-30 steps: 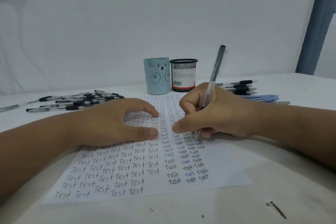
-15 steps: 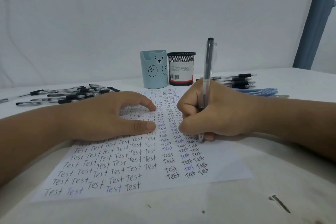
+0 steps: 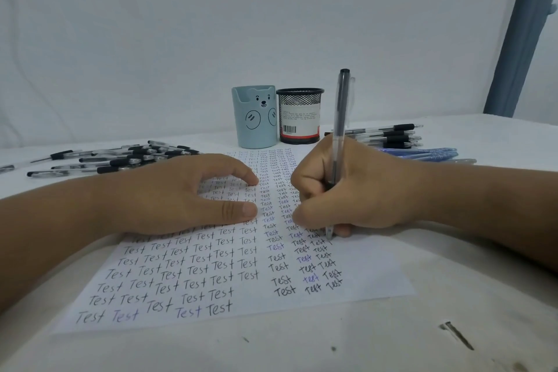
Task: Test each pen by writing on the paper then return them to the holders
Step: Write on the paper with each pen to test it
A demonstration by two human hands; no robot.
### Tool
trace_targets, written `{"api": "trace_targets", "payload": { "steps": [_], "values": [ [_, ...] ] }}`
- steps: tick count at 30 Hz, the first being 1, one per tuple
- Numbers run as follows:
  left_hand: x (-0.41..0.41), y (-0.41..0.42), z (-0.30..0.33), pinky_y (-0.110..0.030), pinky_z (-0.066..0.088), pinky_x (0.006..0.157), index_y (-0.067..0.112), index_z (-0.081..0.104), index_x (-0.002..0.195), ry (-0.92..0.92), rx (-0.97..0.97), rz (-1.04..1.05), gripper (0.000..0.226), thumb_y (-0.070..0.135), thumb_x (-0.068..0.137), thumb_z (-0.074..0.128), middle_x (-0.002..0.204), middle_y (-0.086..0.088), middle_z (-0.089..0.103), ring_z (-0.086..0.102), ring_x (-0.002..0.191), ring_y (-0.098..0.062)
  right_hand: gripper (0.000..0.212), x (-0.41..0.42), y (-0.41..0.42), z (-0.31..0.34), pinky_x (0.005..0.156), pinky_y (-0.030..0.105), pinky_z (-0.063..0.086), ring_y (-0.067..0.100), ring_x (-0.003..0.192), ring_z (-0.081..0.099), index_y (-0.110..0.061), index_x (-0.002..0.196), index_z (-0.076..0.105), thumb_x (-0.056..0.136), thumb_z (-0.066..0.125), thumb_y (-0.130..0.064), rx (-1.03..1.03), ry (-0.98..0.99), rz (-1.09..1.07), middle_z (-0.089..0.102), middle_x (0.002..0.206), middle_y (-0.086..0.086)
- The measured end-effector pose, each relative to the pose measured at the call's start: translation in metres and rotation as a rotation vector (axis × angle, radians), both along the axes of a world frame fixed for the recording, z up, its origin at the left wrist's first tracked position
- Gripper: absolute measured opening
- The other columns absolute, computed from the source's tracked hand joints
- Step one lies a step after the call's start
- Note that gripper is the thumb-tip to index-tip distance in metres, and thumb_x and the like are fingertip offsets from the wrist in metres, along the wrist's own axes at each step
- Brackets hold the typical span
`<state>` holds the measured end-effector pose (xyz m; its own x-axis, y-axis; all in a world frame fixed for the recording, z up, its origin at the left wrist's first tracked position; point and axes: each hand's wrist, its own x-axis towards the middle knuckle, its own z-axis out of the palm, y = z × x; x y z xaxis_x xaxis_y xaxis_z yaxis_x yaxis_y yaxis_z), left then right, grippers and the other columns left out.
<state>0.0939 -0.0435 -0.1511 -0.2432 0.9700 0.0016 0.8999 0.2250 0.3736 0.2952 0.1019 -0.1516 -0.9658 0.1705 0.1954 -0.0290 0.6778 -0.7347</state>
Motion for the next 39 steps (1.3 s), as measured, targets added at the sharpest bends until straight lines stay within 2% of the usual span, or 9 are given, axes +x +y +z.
{"api": "trace_targets", "payload": {
  "steps": [4, 8, 13, 17, 21, 25, 30, 34, 39],
  "values": [
    [-0.0007, 0.0001, 0.0001, -0.039, 0.031, 0.119, 0.073, 0.046, 0.120, -0.001, -0.005, -0.001, 0.073, 0.097, 0.052, 0.051, 0.140, 0.039, 0.044, 0.041, 0.134, 0.005, 0.038, -0.0016, 0.0011, 0.0002, 0.042, 0.022, 0.037, 0.019, 0.041, 0.040, -0.006, 0.049, 0.037, 0.075, 0.062, 0.007, 0.026, 0.010, 0.006, 0.027, 0.050, 0.016],
    [-0.0015, -0.0006, -0.0001, -0.037, 0.030, 0.119, 0.073, 0.046, 0.121, -0.006, -0.007, 0.000, 0.074, 0.099, 0.052, 0.051, 0.142, 0.038, 0.043, 0.040, 0.135, 0.005, 0.040, -0.0011, 0.0042, -0.0010, 0.043, 0.021, 0.040, 0.020, 0.042, 0.041, 0.001, 0.051, 0.037, 0.080, 0.061, 0.015, -0.023, -0.001, 0.016, 0.027, 0.052, 0.023],
    [-0.0008, -0.0009, 0.0004, -0.037, 0.031, 0.118, 0.074, 0.044, 0.121, -0.003, -0.021, -0.004, 0.074, 0.099, 0.051, 0.050, 0.141, 0.040, 0.042, 0.039, 0.135, 0.005, 0.040, -0.0013, 0.0039, -0.0015, 0.043, 0.018, 0.035, 0.015, 0.037, 0.038, -0.009, 0.047, 0.037, 0.075, 0.059, 0.010, -0.024, -0.006, 0.052, 0.028, 0.046, 0.009],
    [-0.0011, 0.0001, 0.0010, -0.037, 0.031, 0.119, 0.073, 0.045, 0.121, 0.001, -0.015, -0.011, 0.073, 0.098, 0.053, 0.050, 0.140, 0.040, 0.043, 0.040, 0.134, 0.008, 0.044, -0.0002, 0.0049, -0.0003, 0.042, 0.017, 0.033, 0.014, 0.036, 0.037, -0.006, 0.047, 0.038, 0.079, 0.059, 0.017, -0.023, -0.012, 0.057, 0.028, 0.046, 0.009],
    [-0.0004, 0.0005, 0.0013, -0.039, 0.031, 0.119, 0.074, 0.044, 0.121, 0.020, -0.022, -0.005, 0.072, 0.099, 0.053, 0.049, 0.141, 0.039, 0.043, 0.040, 0.134, 0.006, 0.040, -0.0018, 0.0047, -0.0010, 0.043, 0.020, 0.034, 0.017, 0.038, 0.036, -0.013, 0.046, 0.035, 0.073, 0.059, 0.005, -0.018, 0.001, 0.064, 0.028, 0.047, 0.010],
    [0.0021, -0.0005, 0.0021, -0.035, 0.031, 0.117, 0.073, 0.045, 0.120, 0.003, -0.023, -0.003, 0.060, 0.092, 0.063, 0.051, 0.140, 0.040, 0.043, 0.040, 0.133, 0.007, 0.038, -0.0032, 0.0068, -0.0018, 0.044, 0.021, 0.033, 0.017, 0.039, 0.033, -0.013, 0.047, 0.035, 0.072, 0.059, 0.002, -0.014, 0.008, 0.070, 0.027, 0.048, 0.010],
    [-0.0011, -0.0004, 0.0013, -0.037, 0.032, 0.118, 0.074, 0.044, 0.121, 0.022, -0.018, -0.008, 0.073, 0.099, 0.053, 0.049, 0.139, 0.040, 0.044, 0.041, 0.133, 0.008, 0.040, -0.0014, 0.0067, -0.0015, 0.043, 0.019, 0.034, 0.014, 0.036, 0.036, -0.012, 0.047, 0.036, 0.074, 0.059, 0.006, -0.025, -0.015, 0.079, 0.028, 0.047, 0.008],
    [0.0011, -0.0002, 0.0023, -0.031, 0.031, 0.115, 0.074, 0.044, 0.121, 0.015, -0.019, -0.013, 0.068, 0.098, 0.057, 0.049, 0.139, 0.041, 0.043, 0.038, 0.132, 0.011, 0.037, -0.0028, 0.0058, -0.0029, 0.044, 0.023, 0.030, 0.019, 0.040, 0.028, -0.013, 0.047, 0.032, 0.070, 0.057, 0.003, -0.018, 0.027, 0.063, 0.024, 0.048, 0.010],
    [0.0005, -0.0008, 0.0016, -0.036, 0.030, 0.119, 0.074, 0.044, 0.120, 0.009, -0.019, -0.008, 0.069, 0.098, 0.056, 0.050, 0.139, 0.042, 0.042, 0.038, 0.134, 0.009, 0.038, -0.0023, 0.0062, -0.0015, 0.045, 0.024, 0.030, 0.019, 0.041, 0.026, -0.016, 0.046, 0.032, 0.069, 0.056, 0.002, -0.021, -0.005, 0.084, 0.023, 0.047, 0.008]
  ]
}}
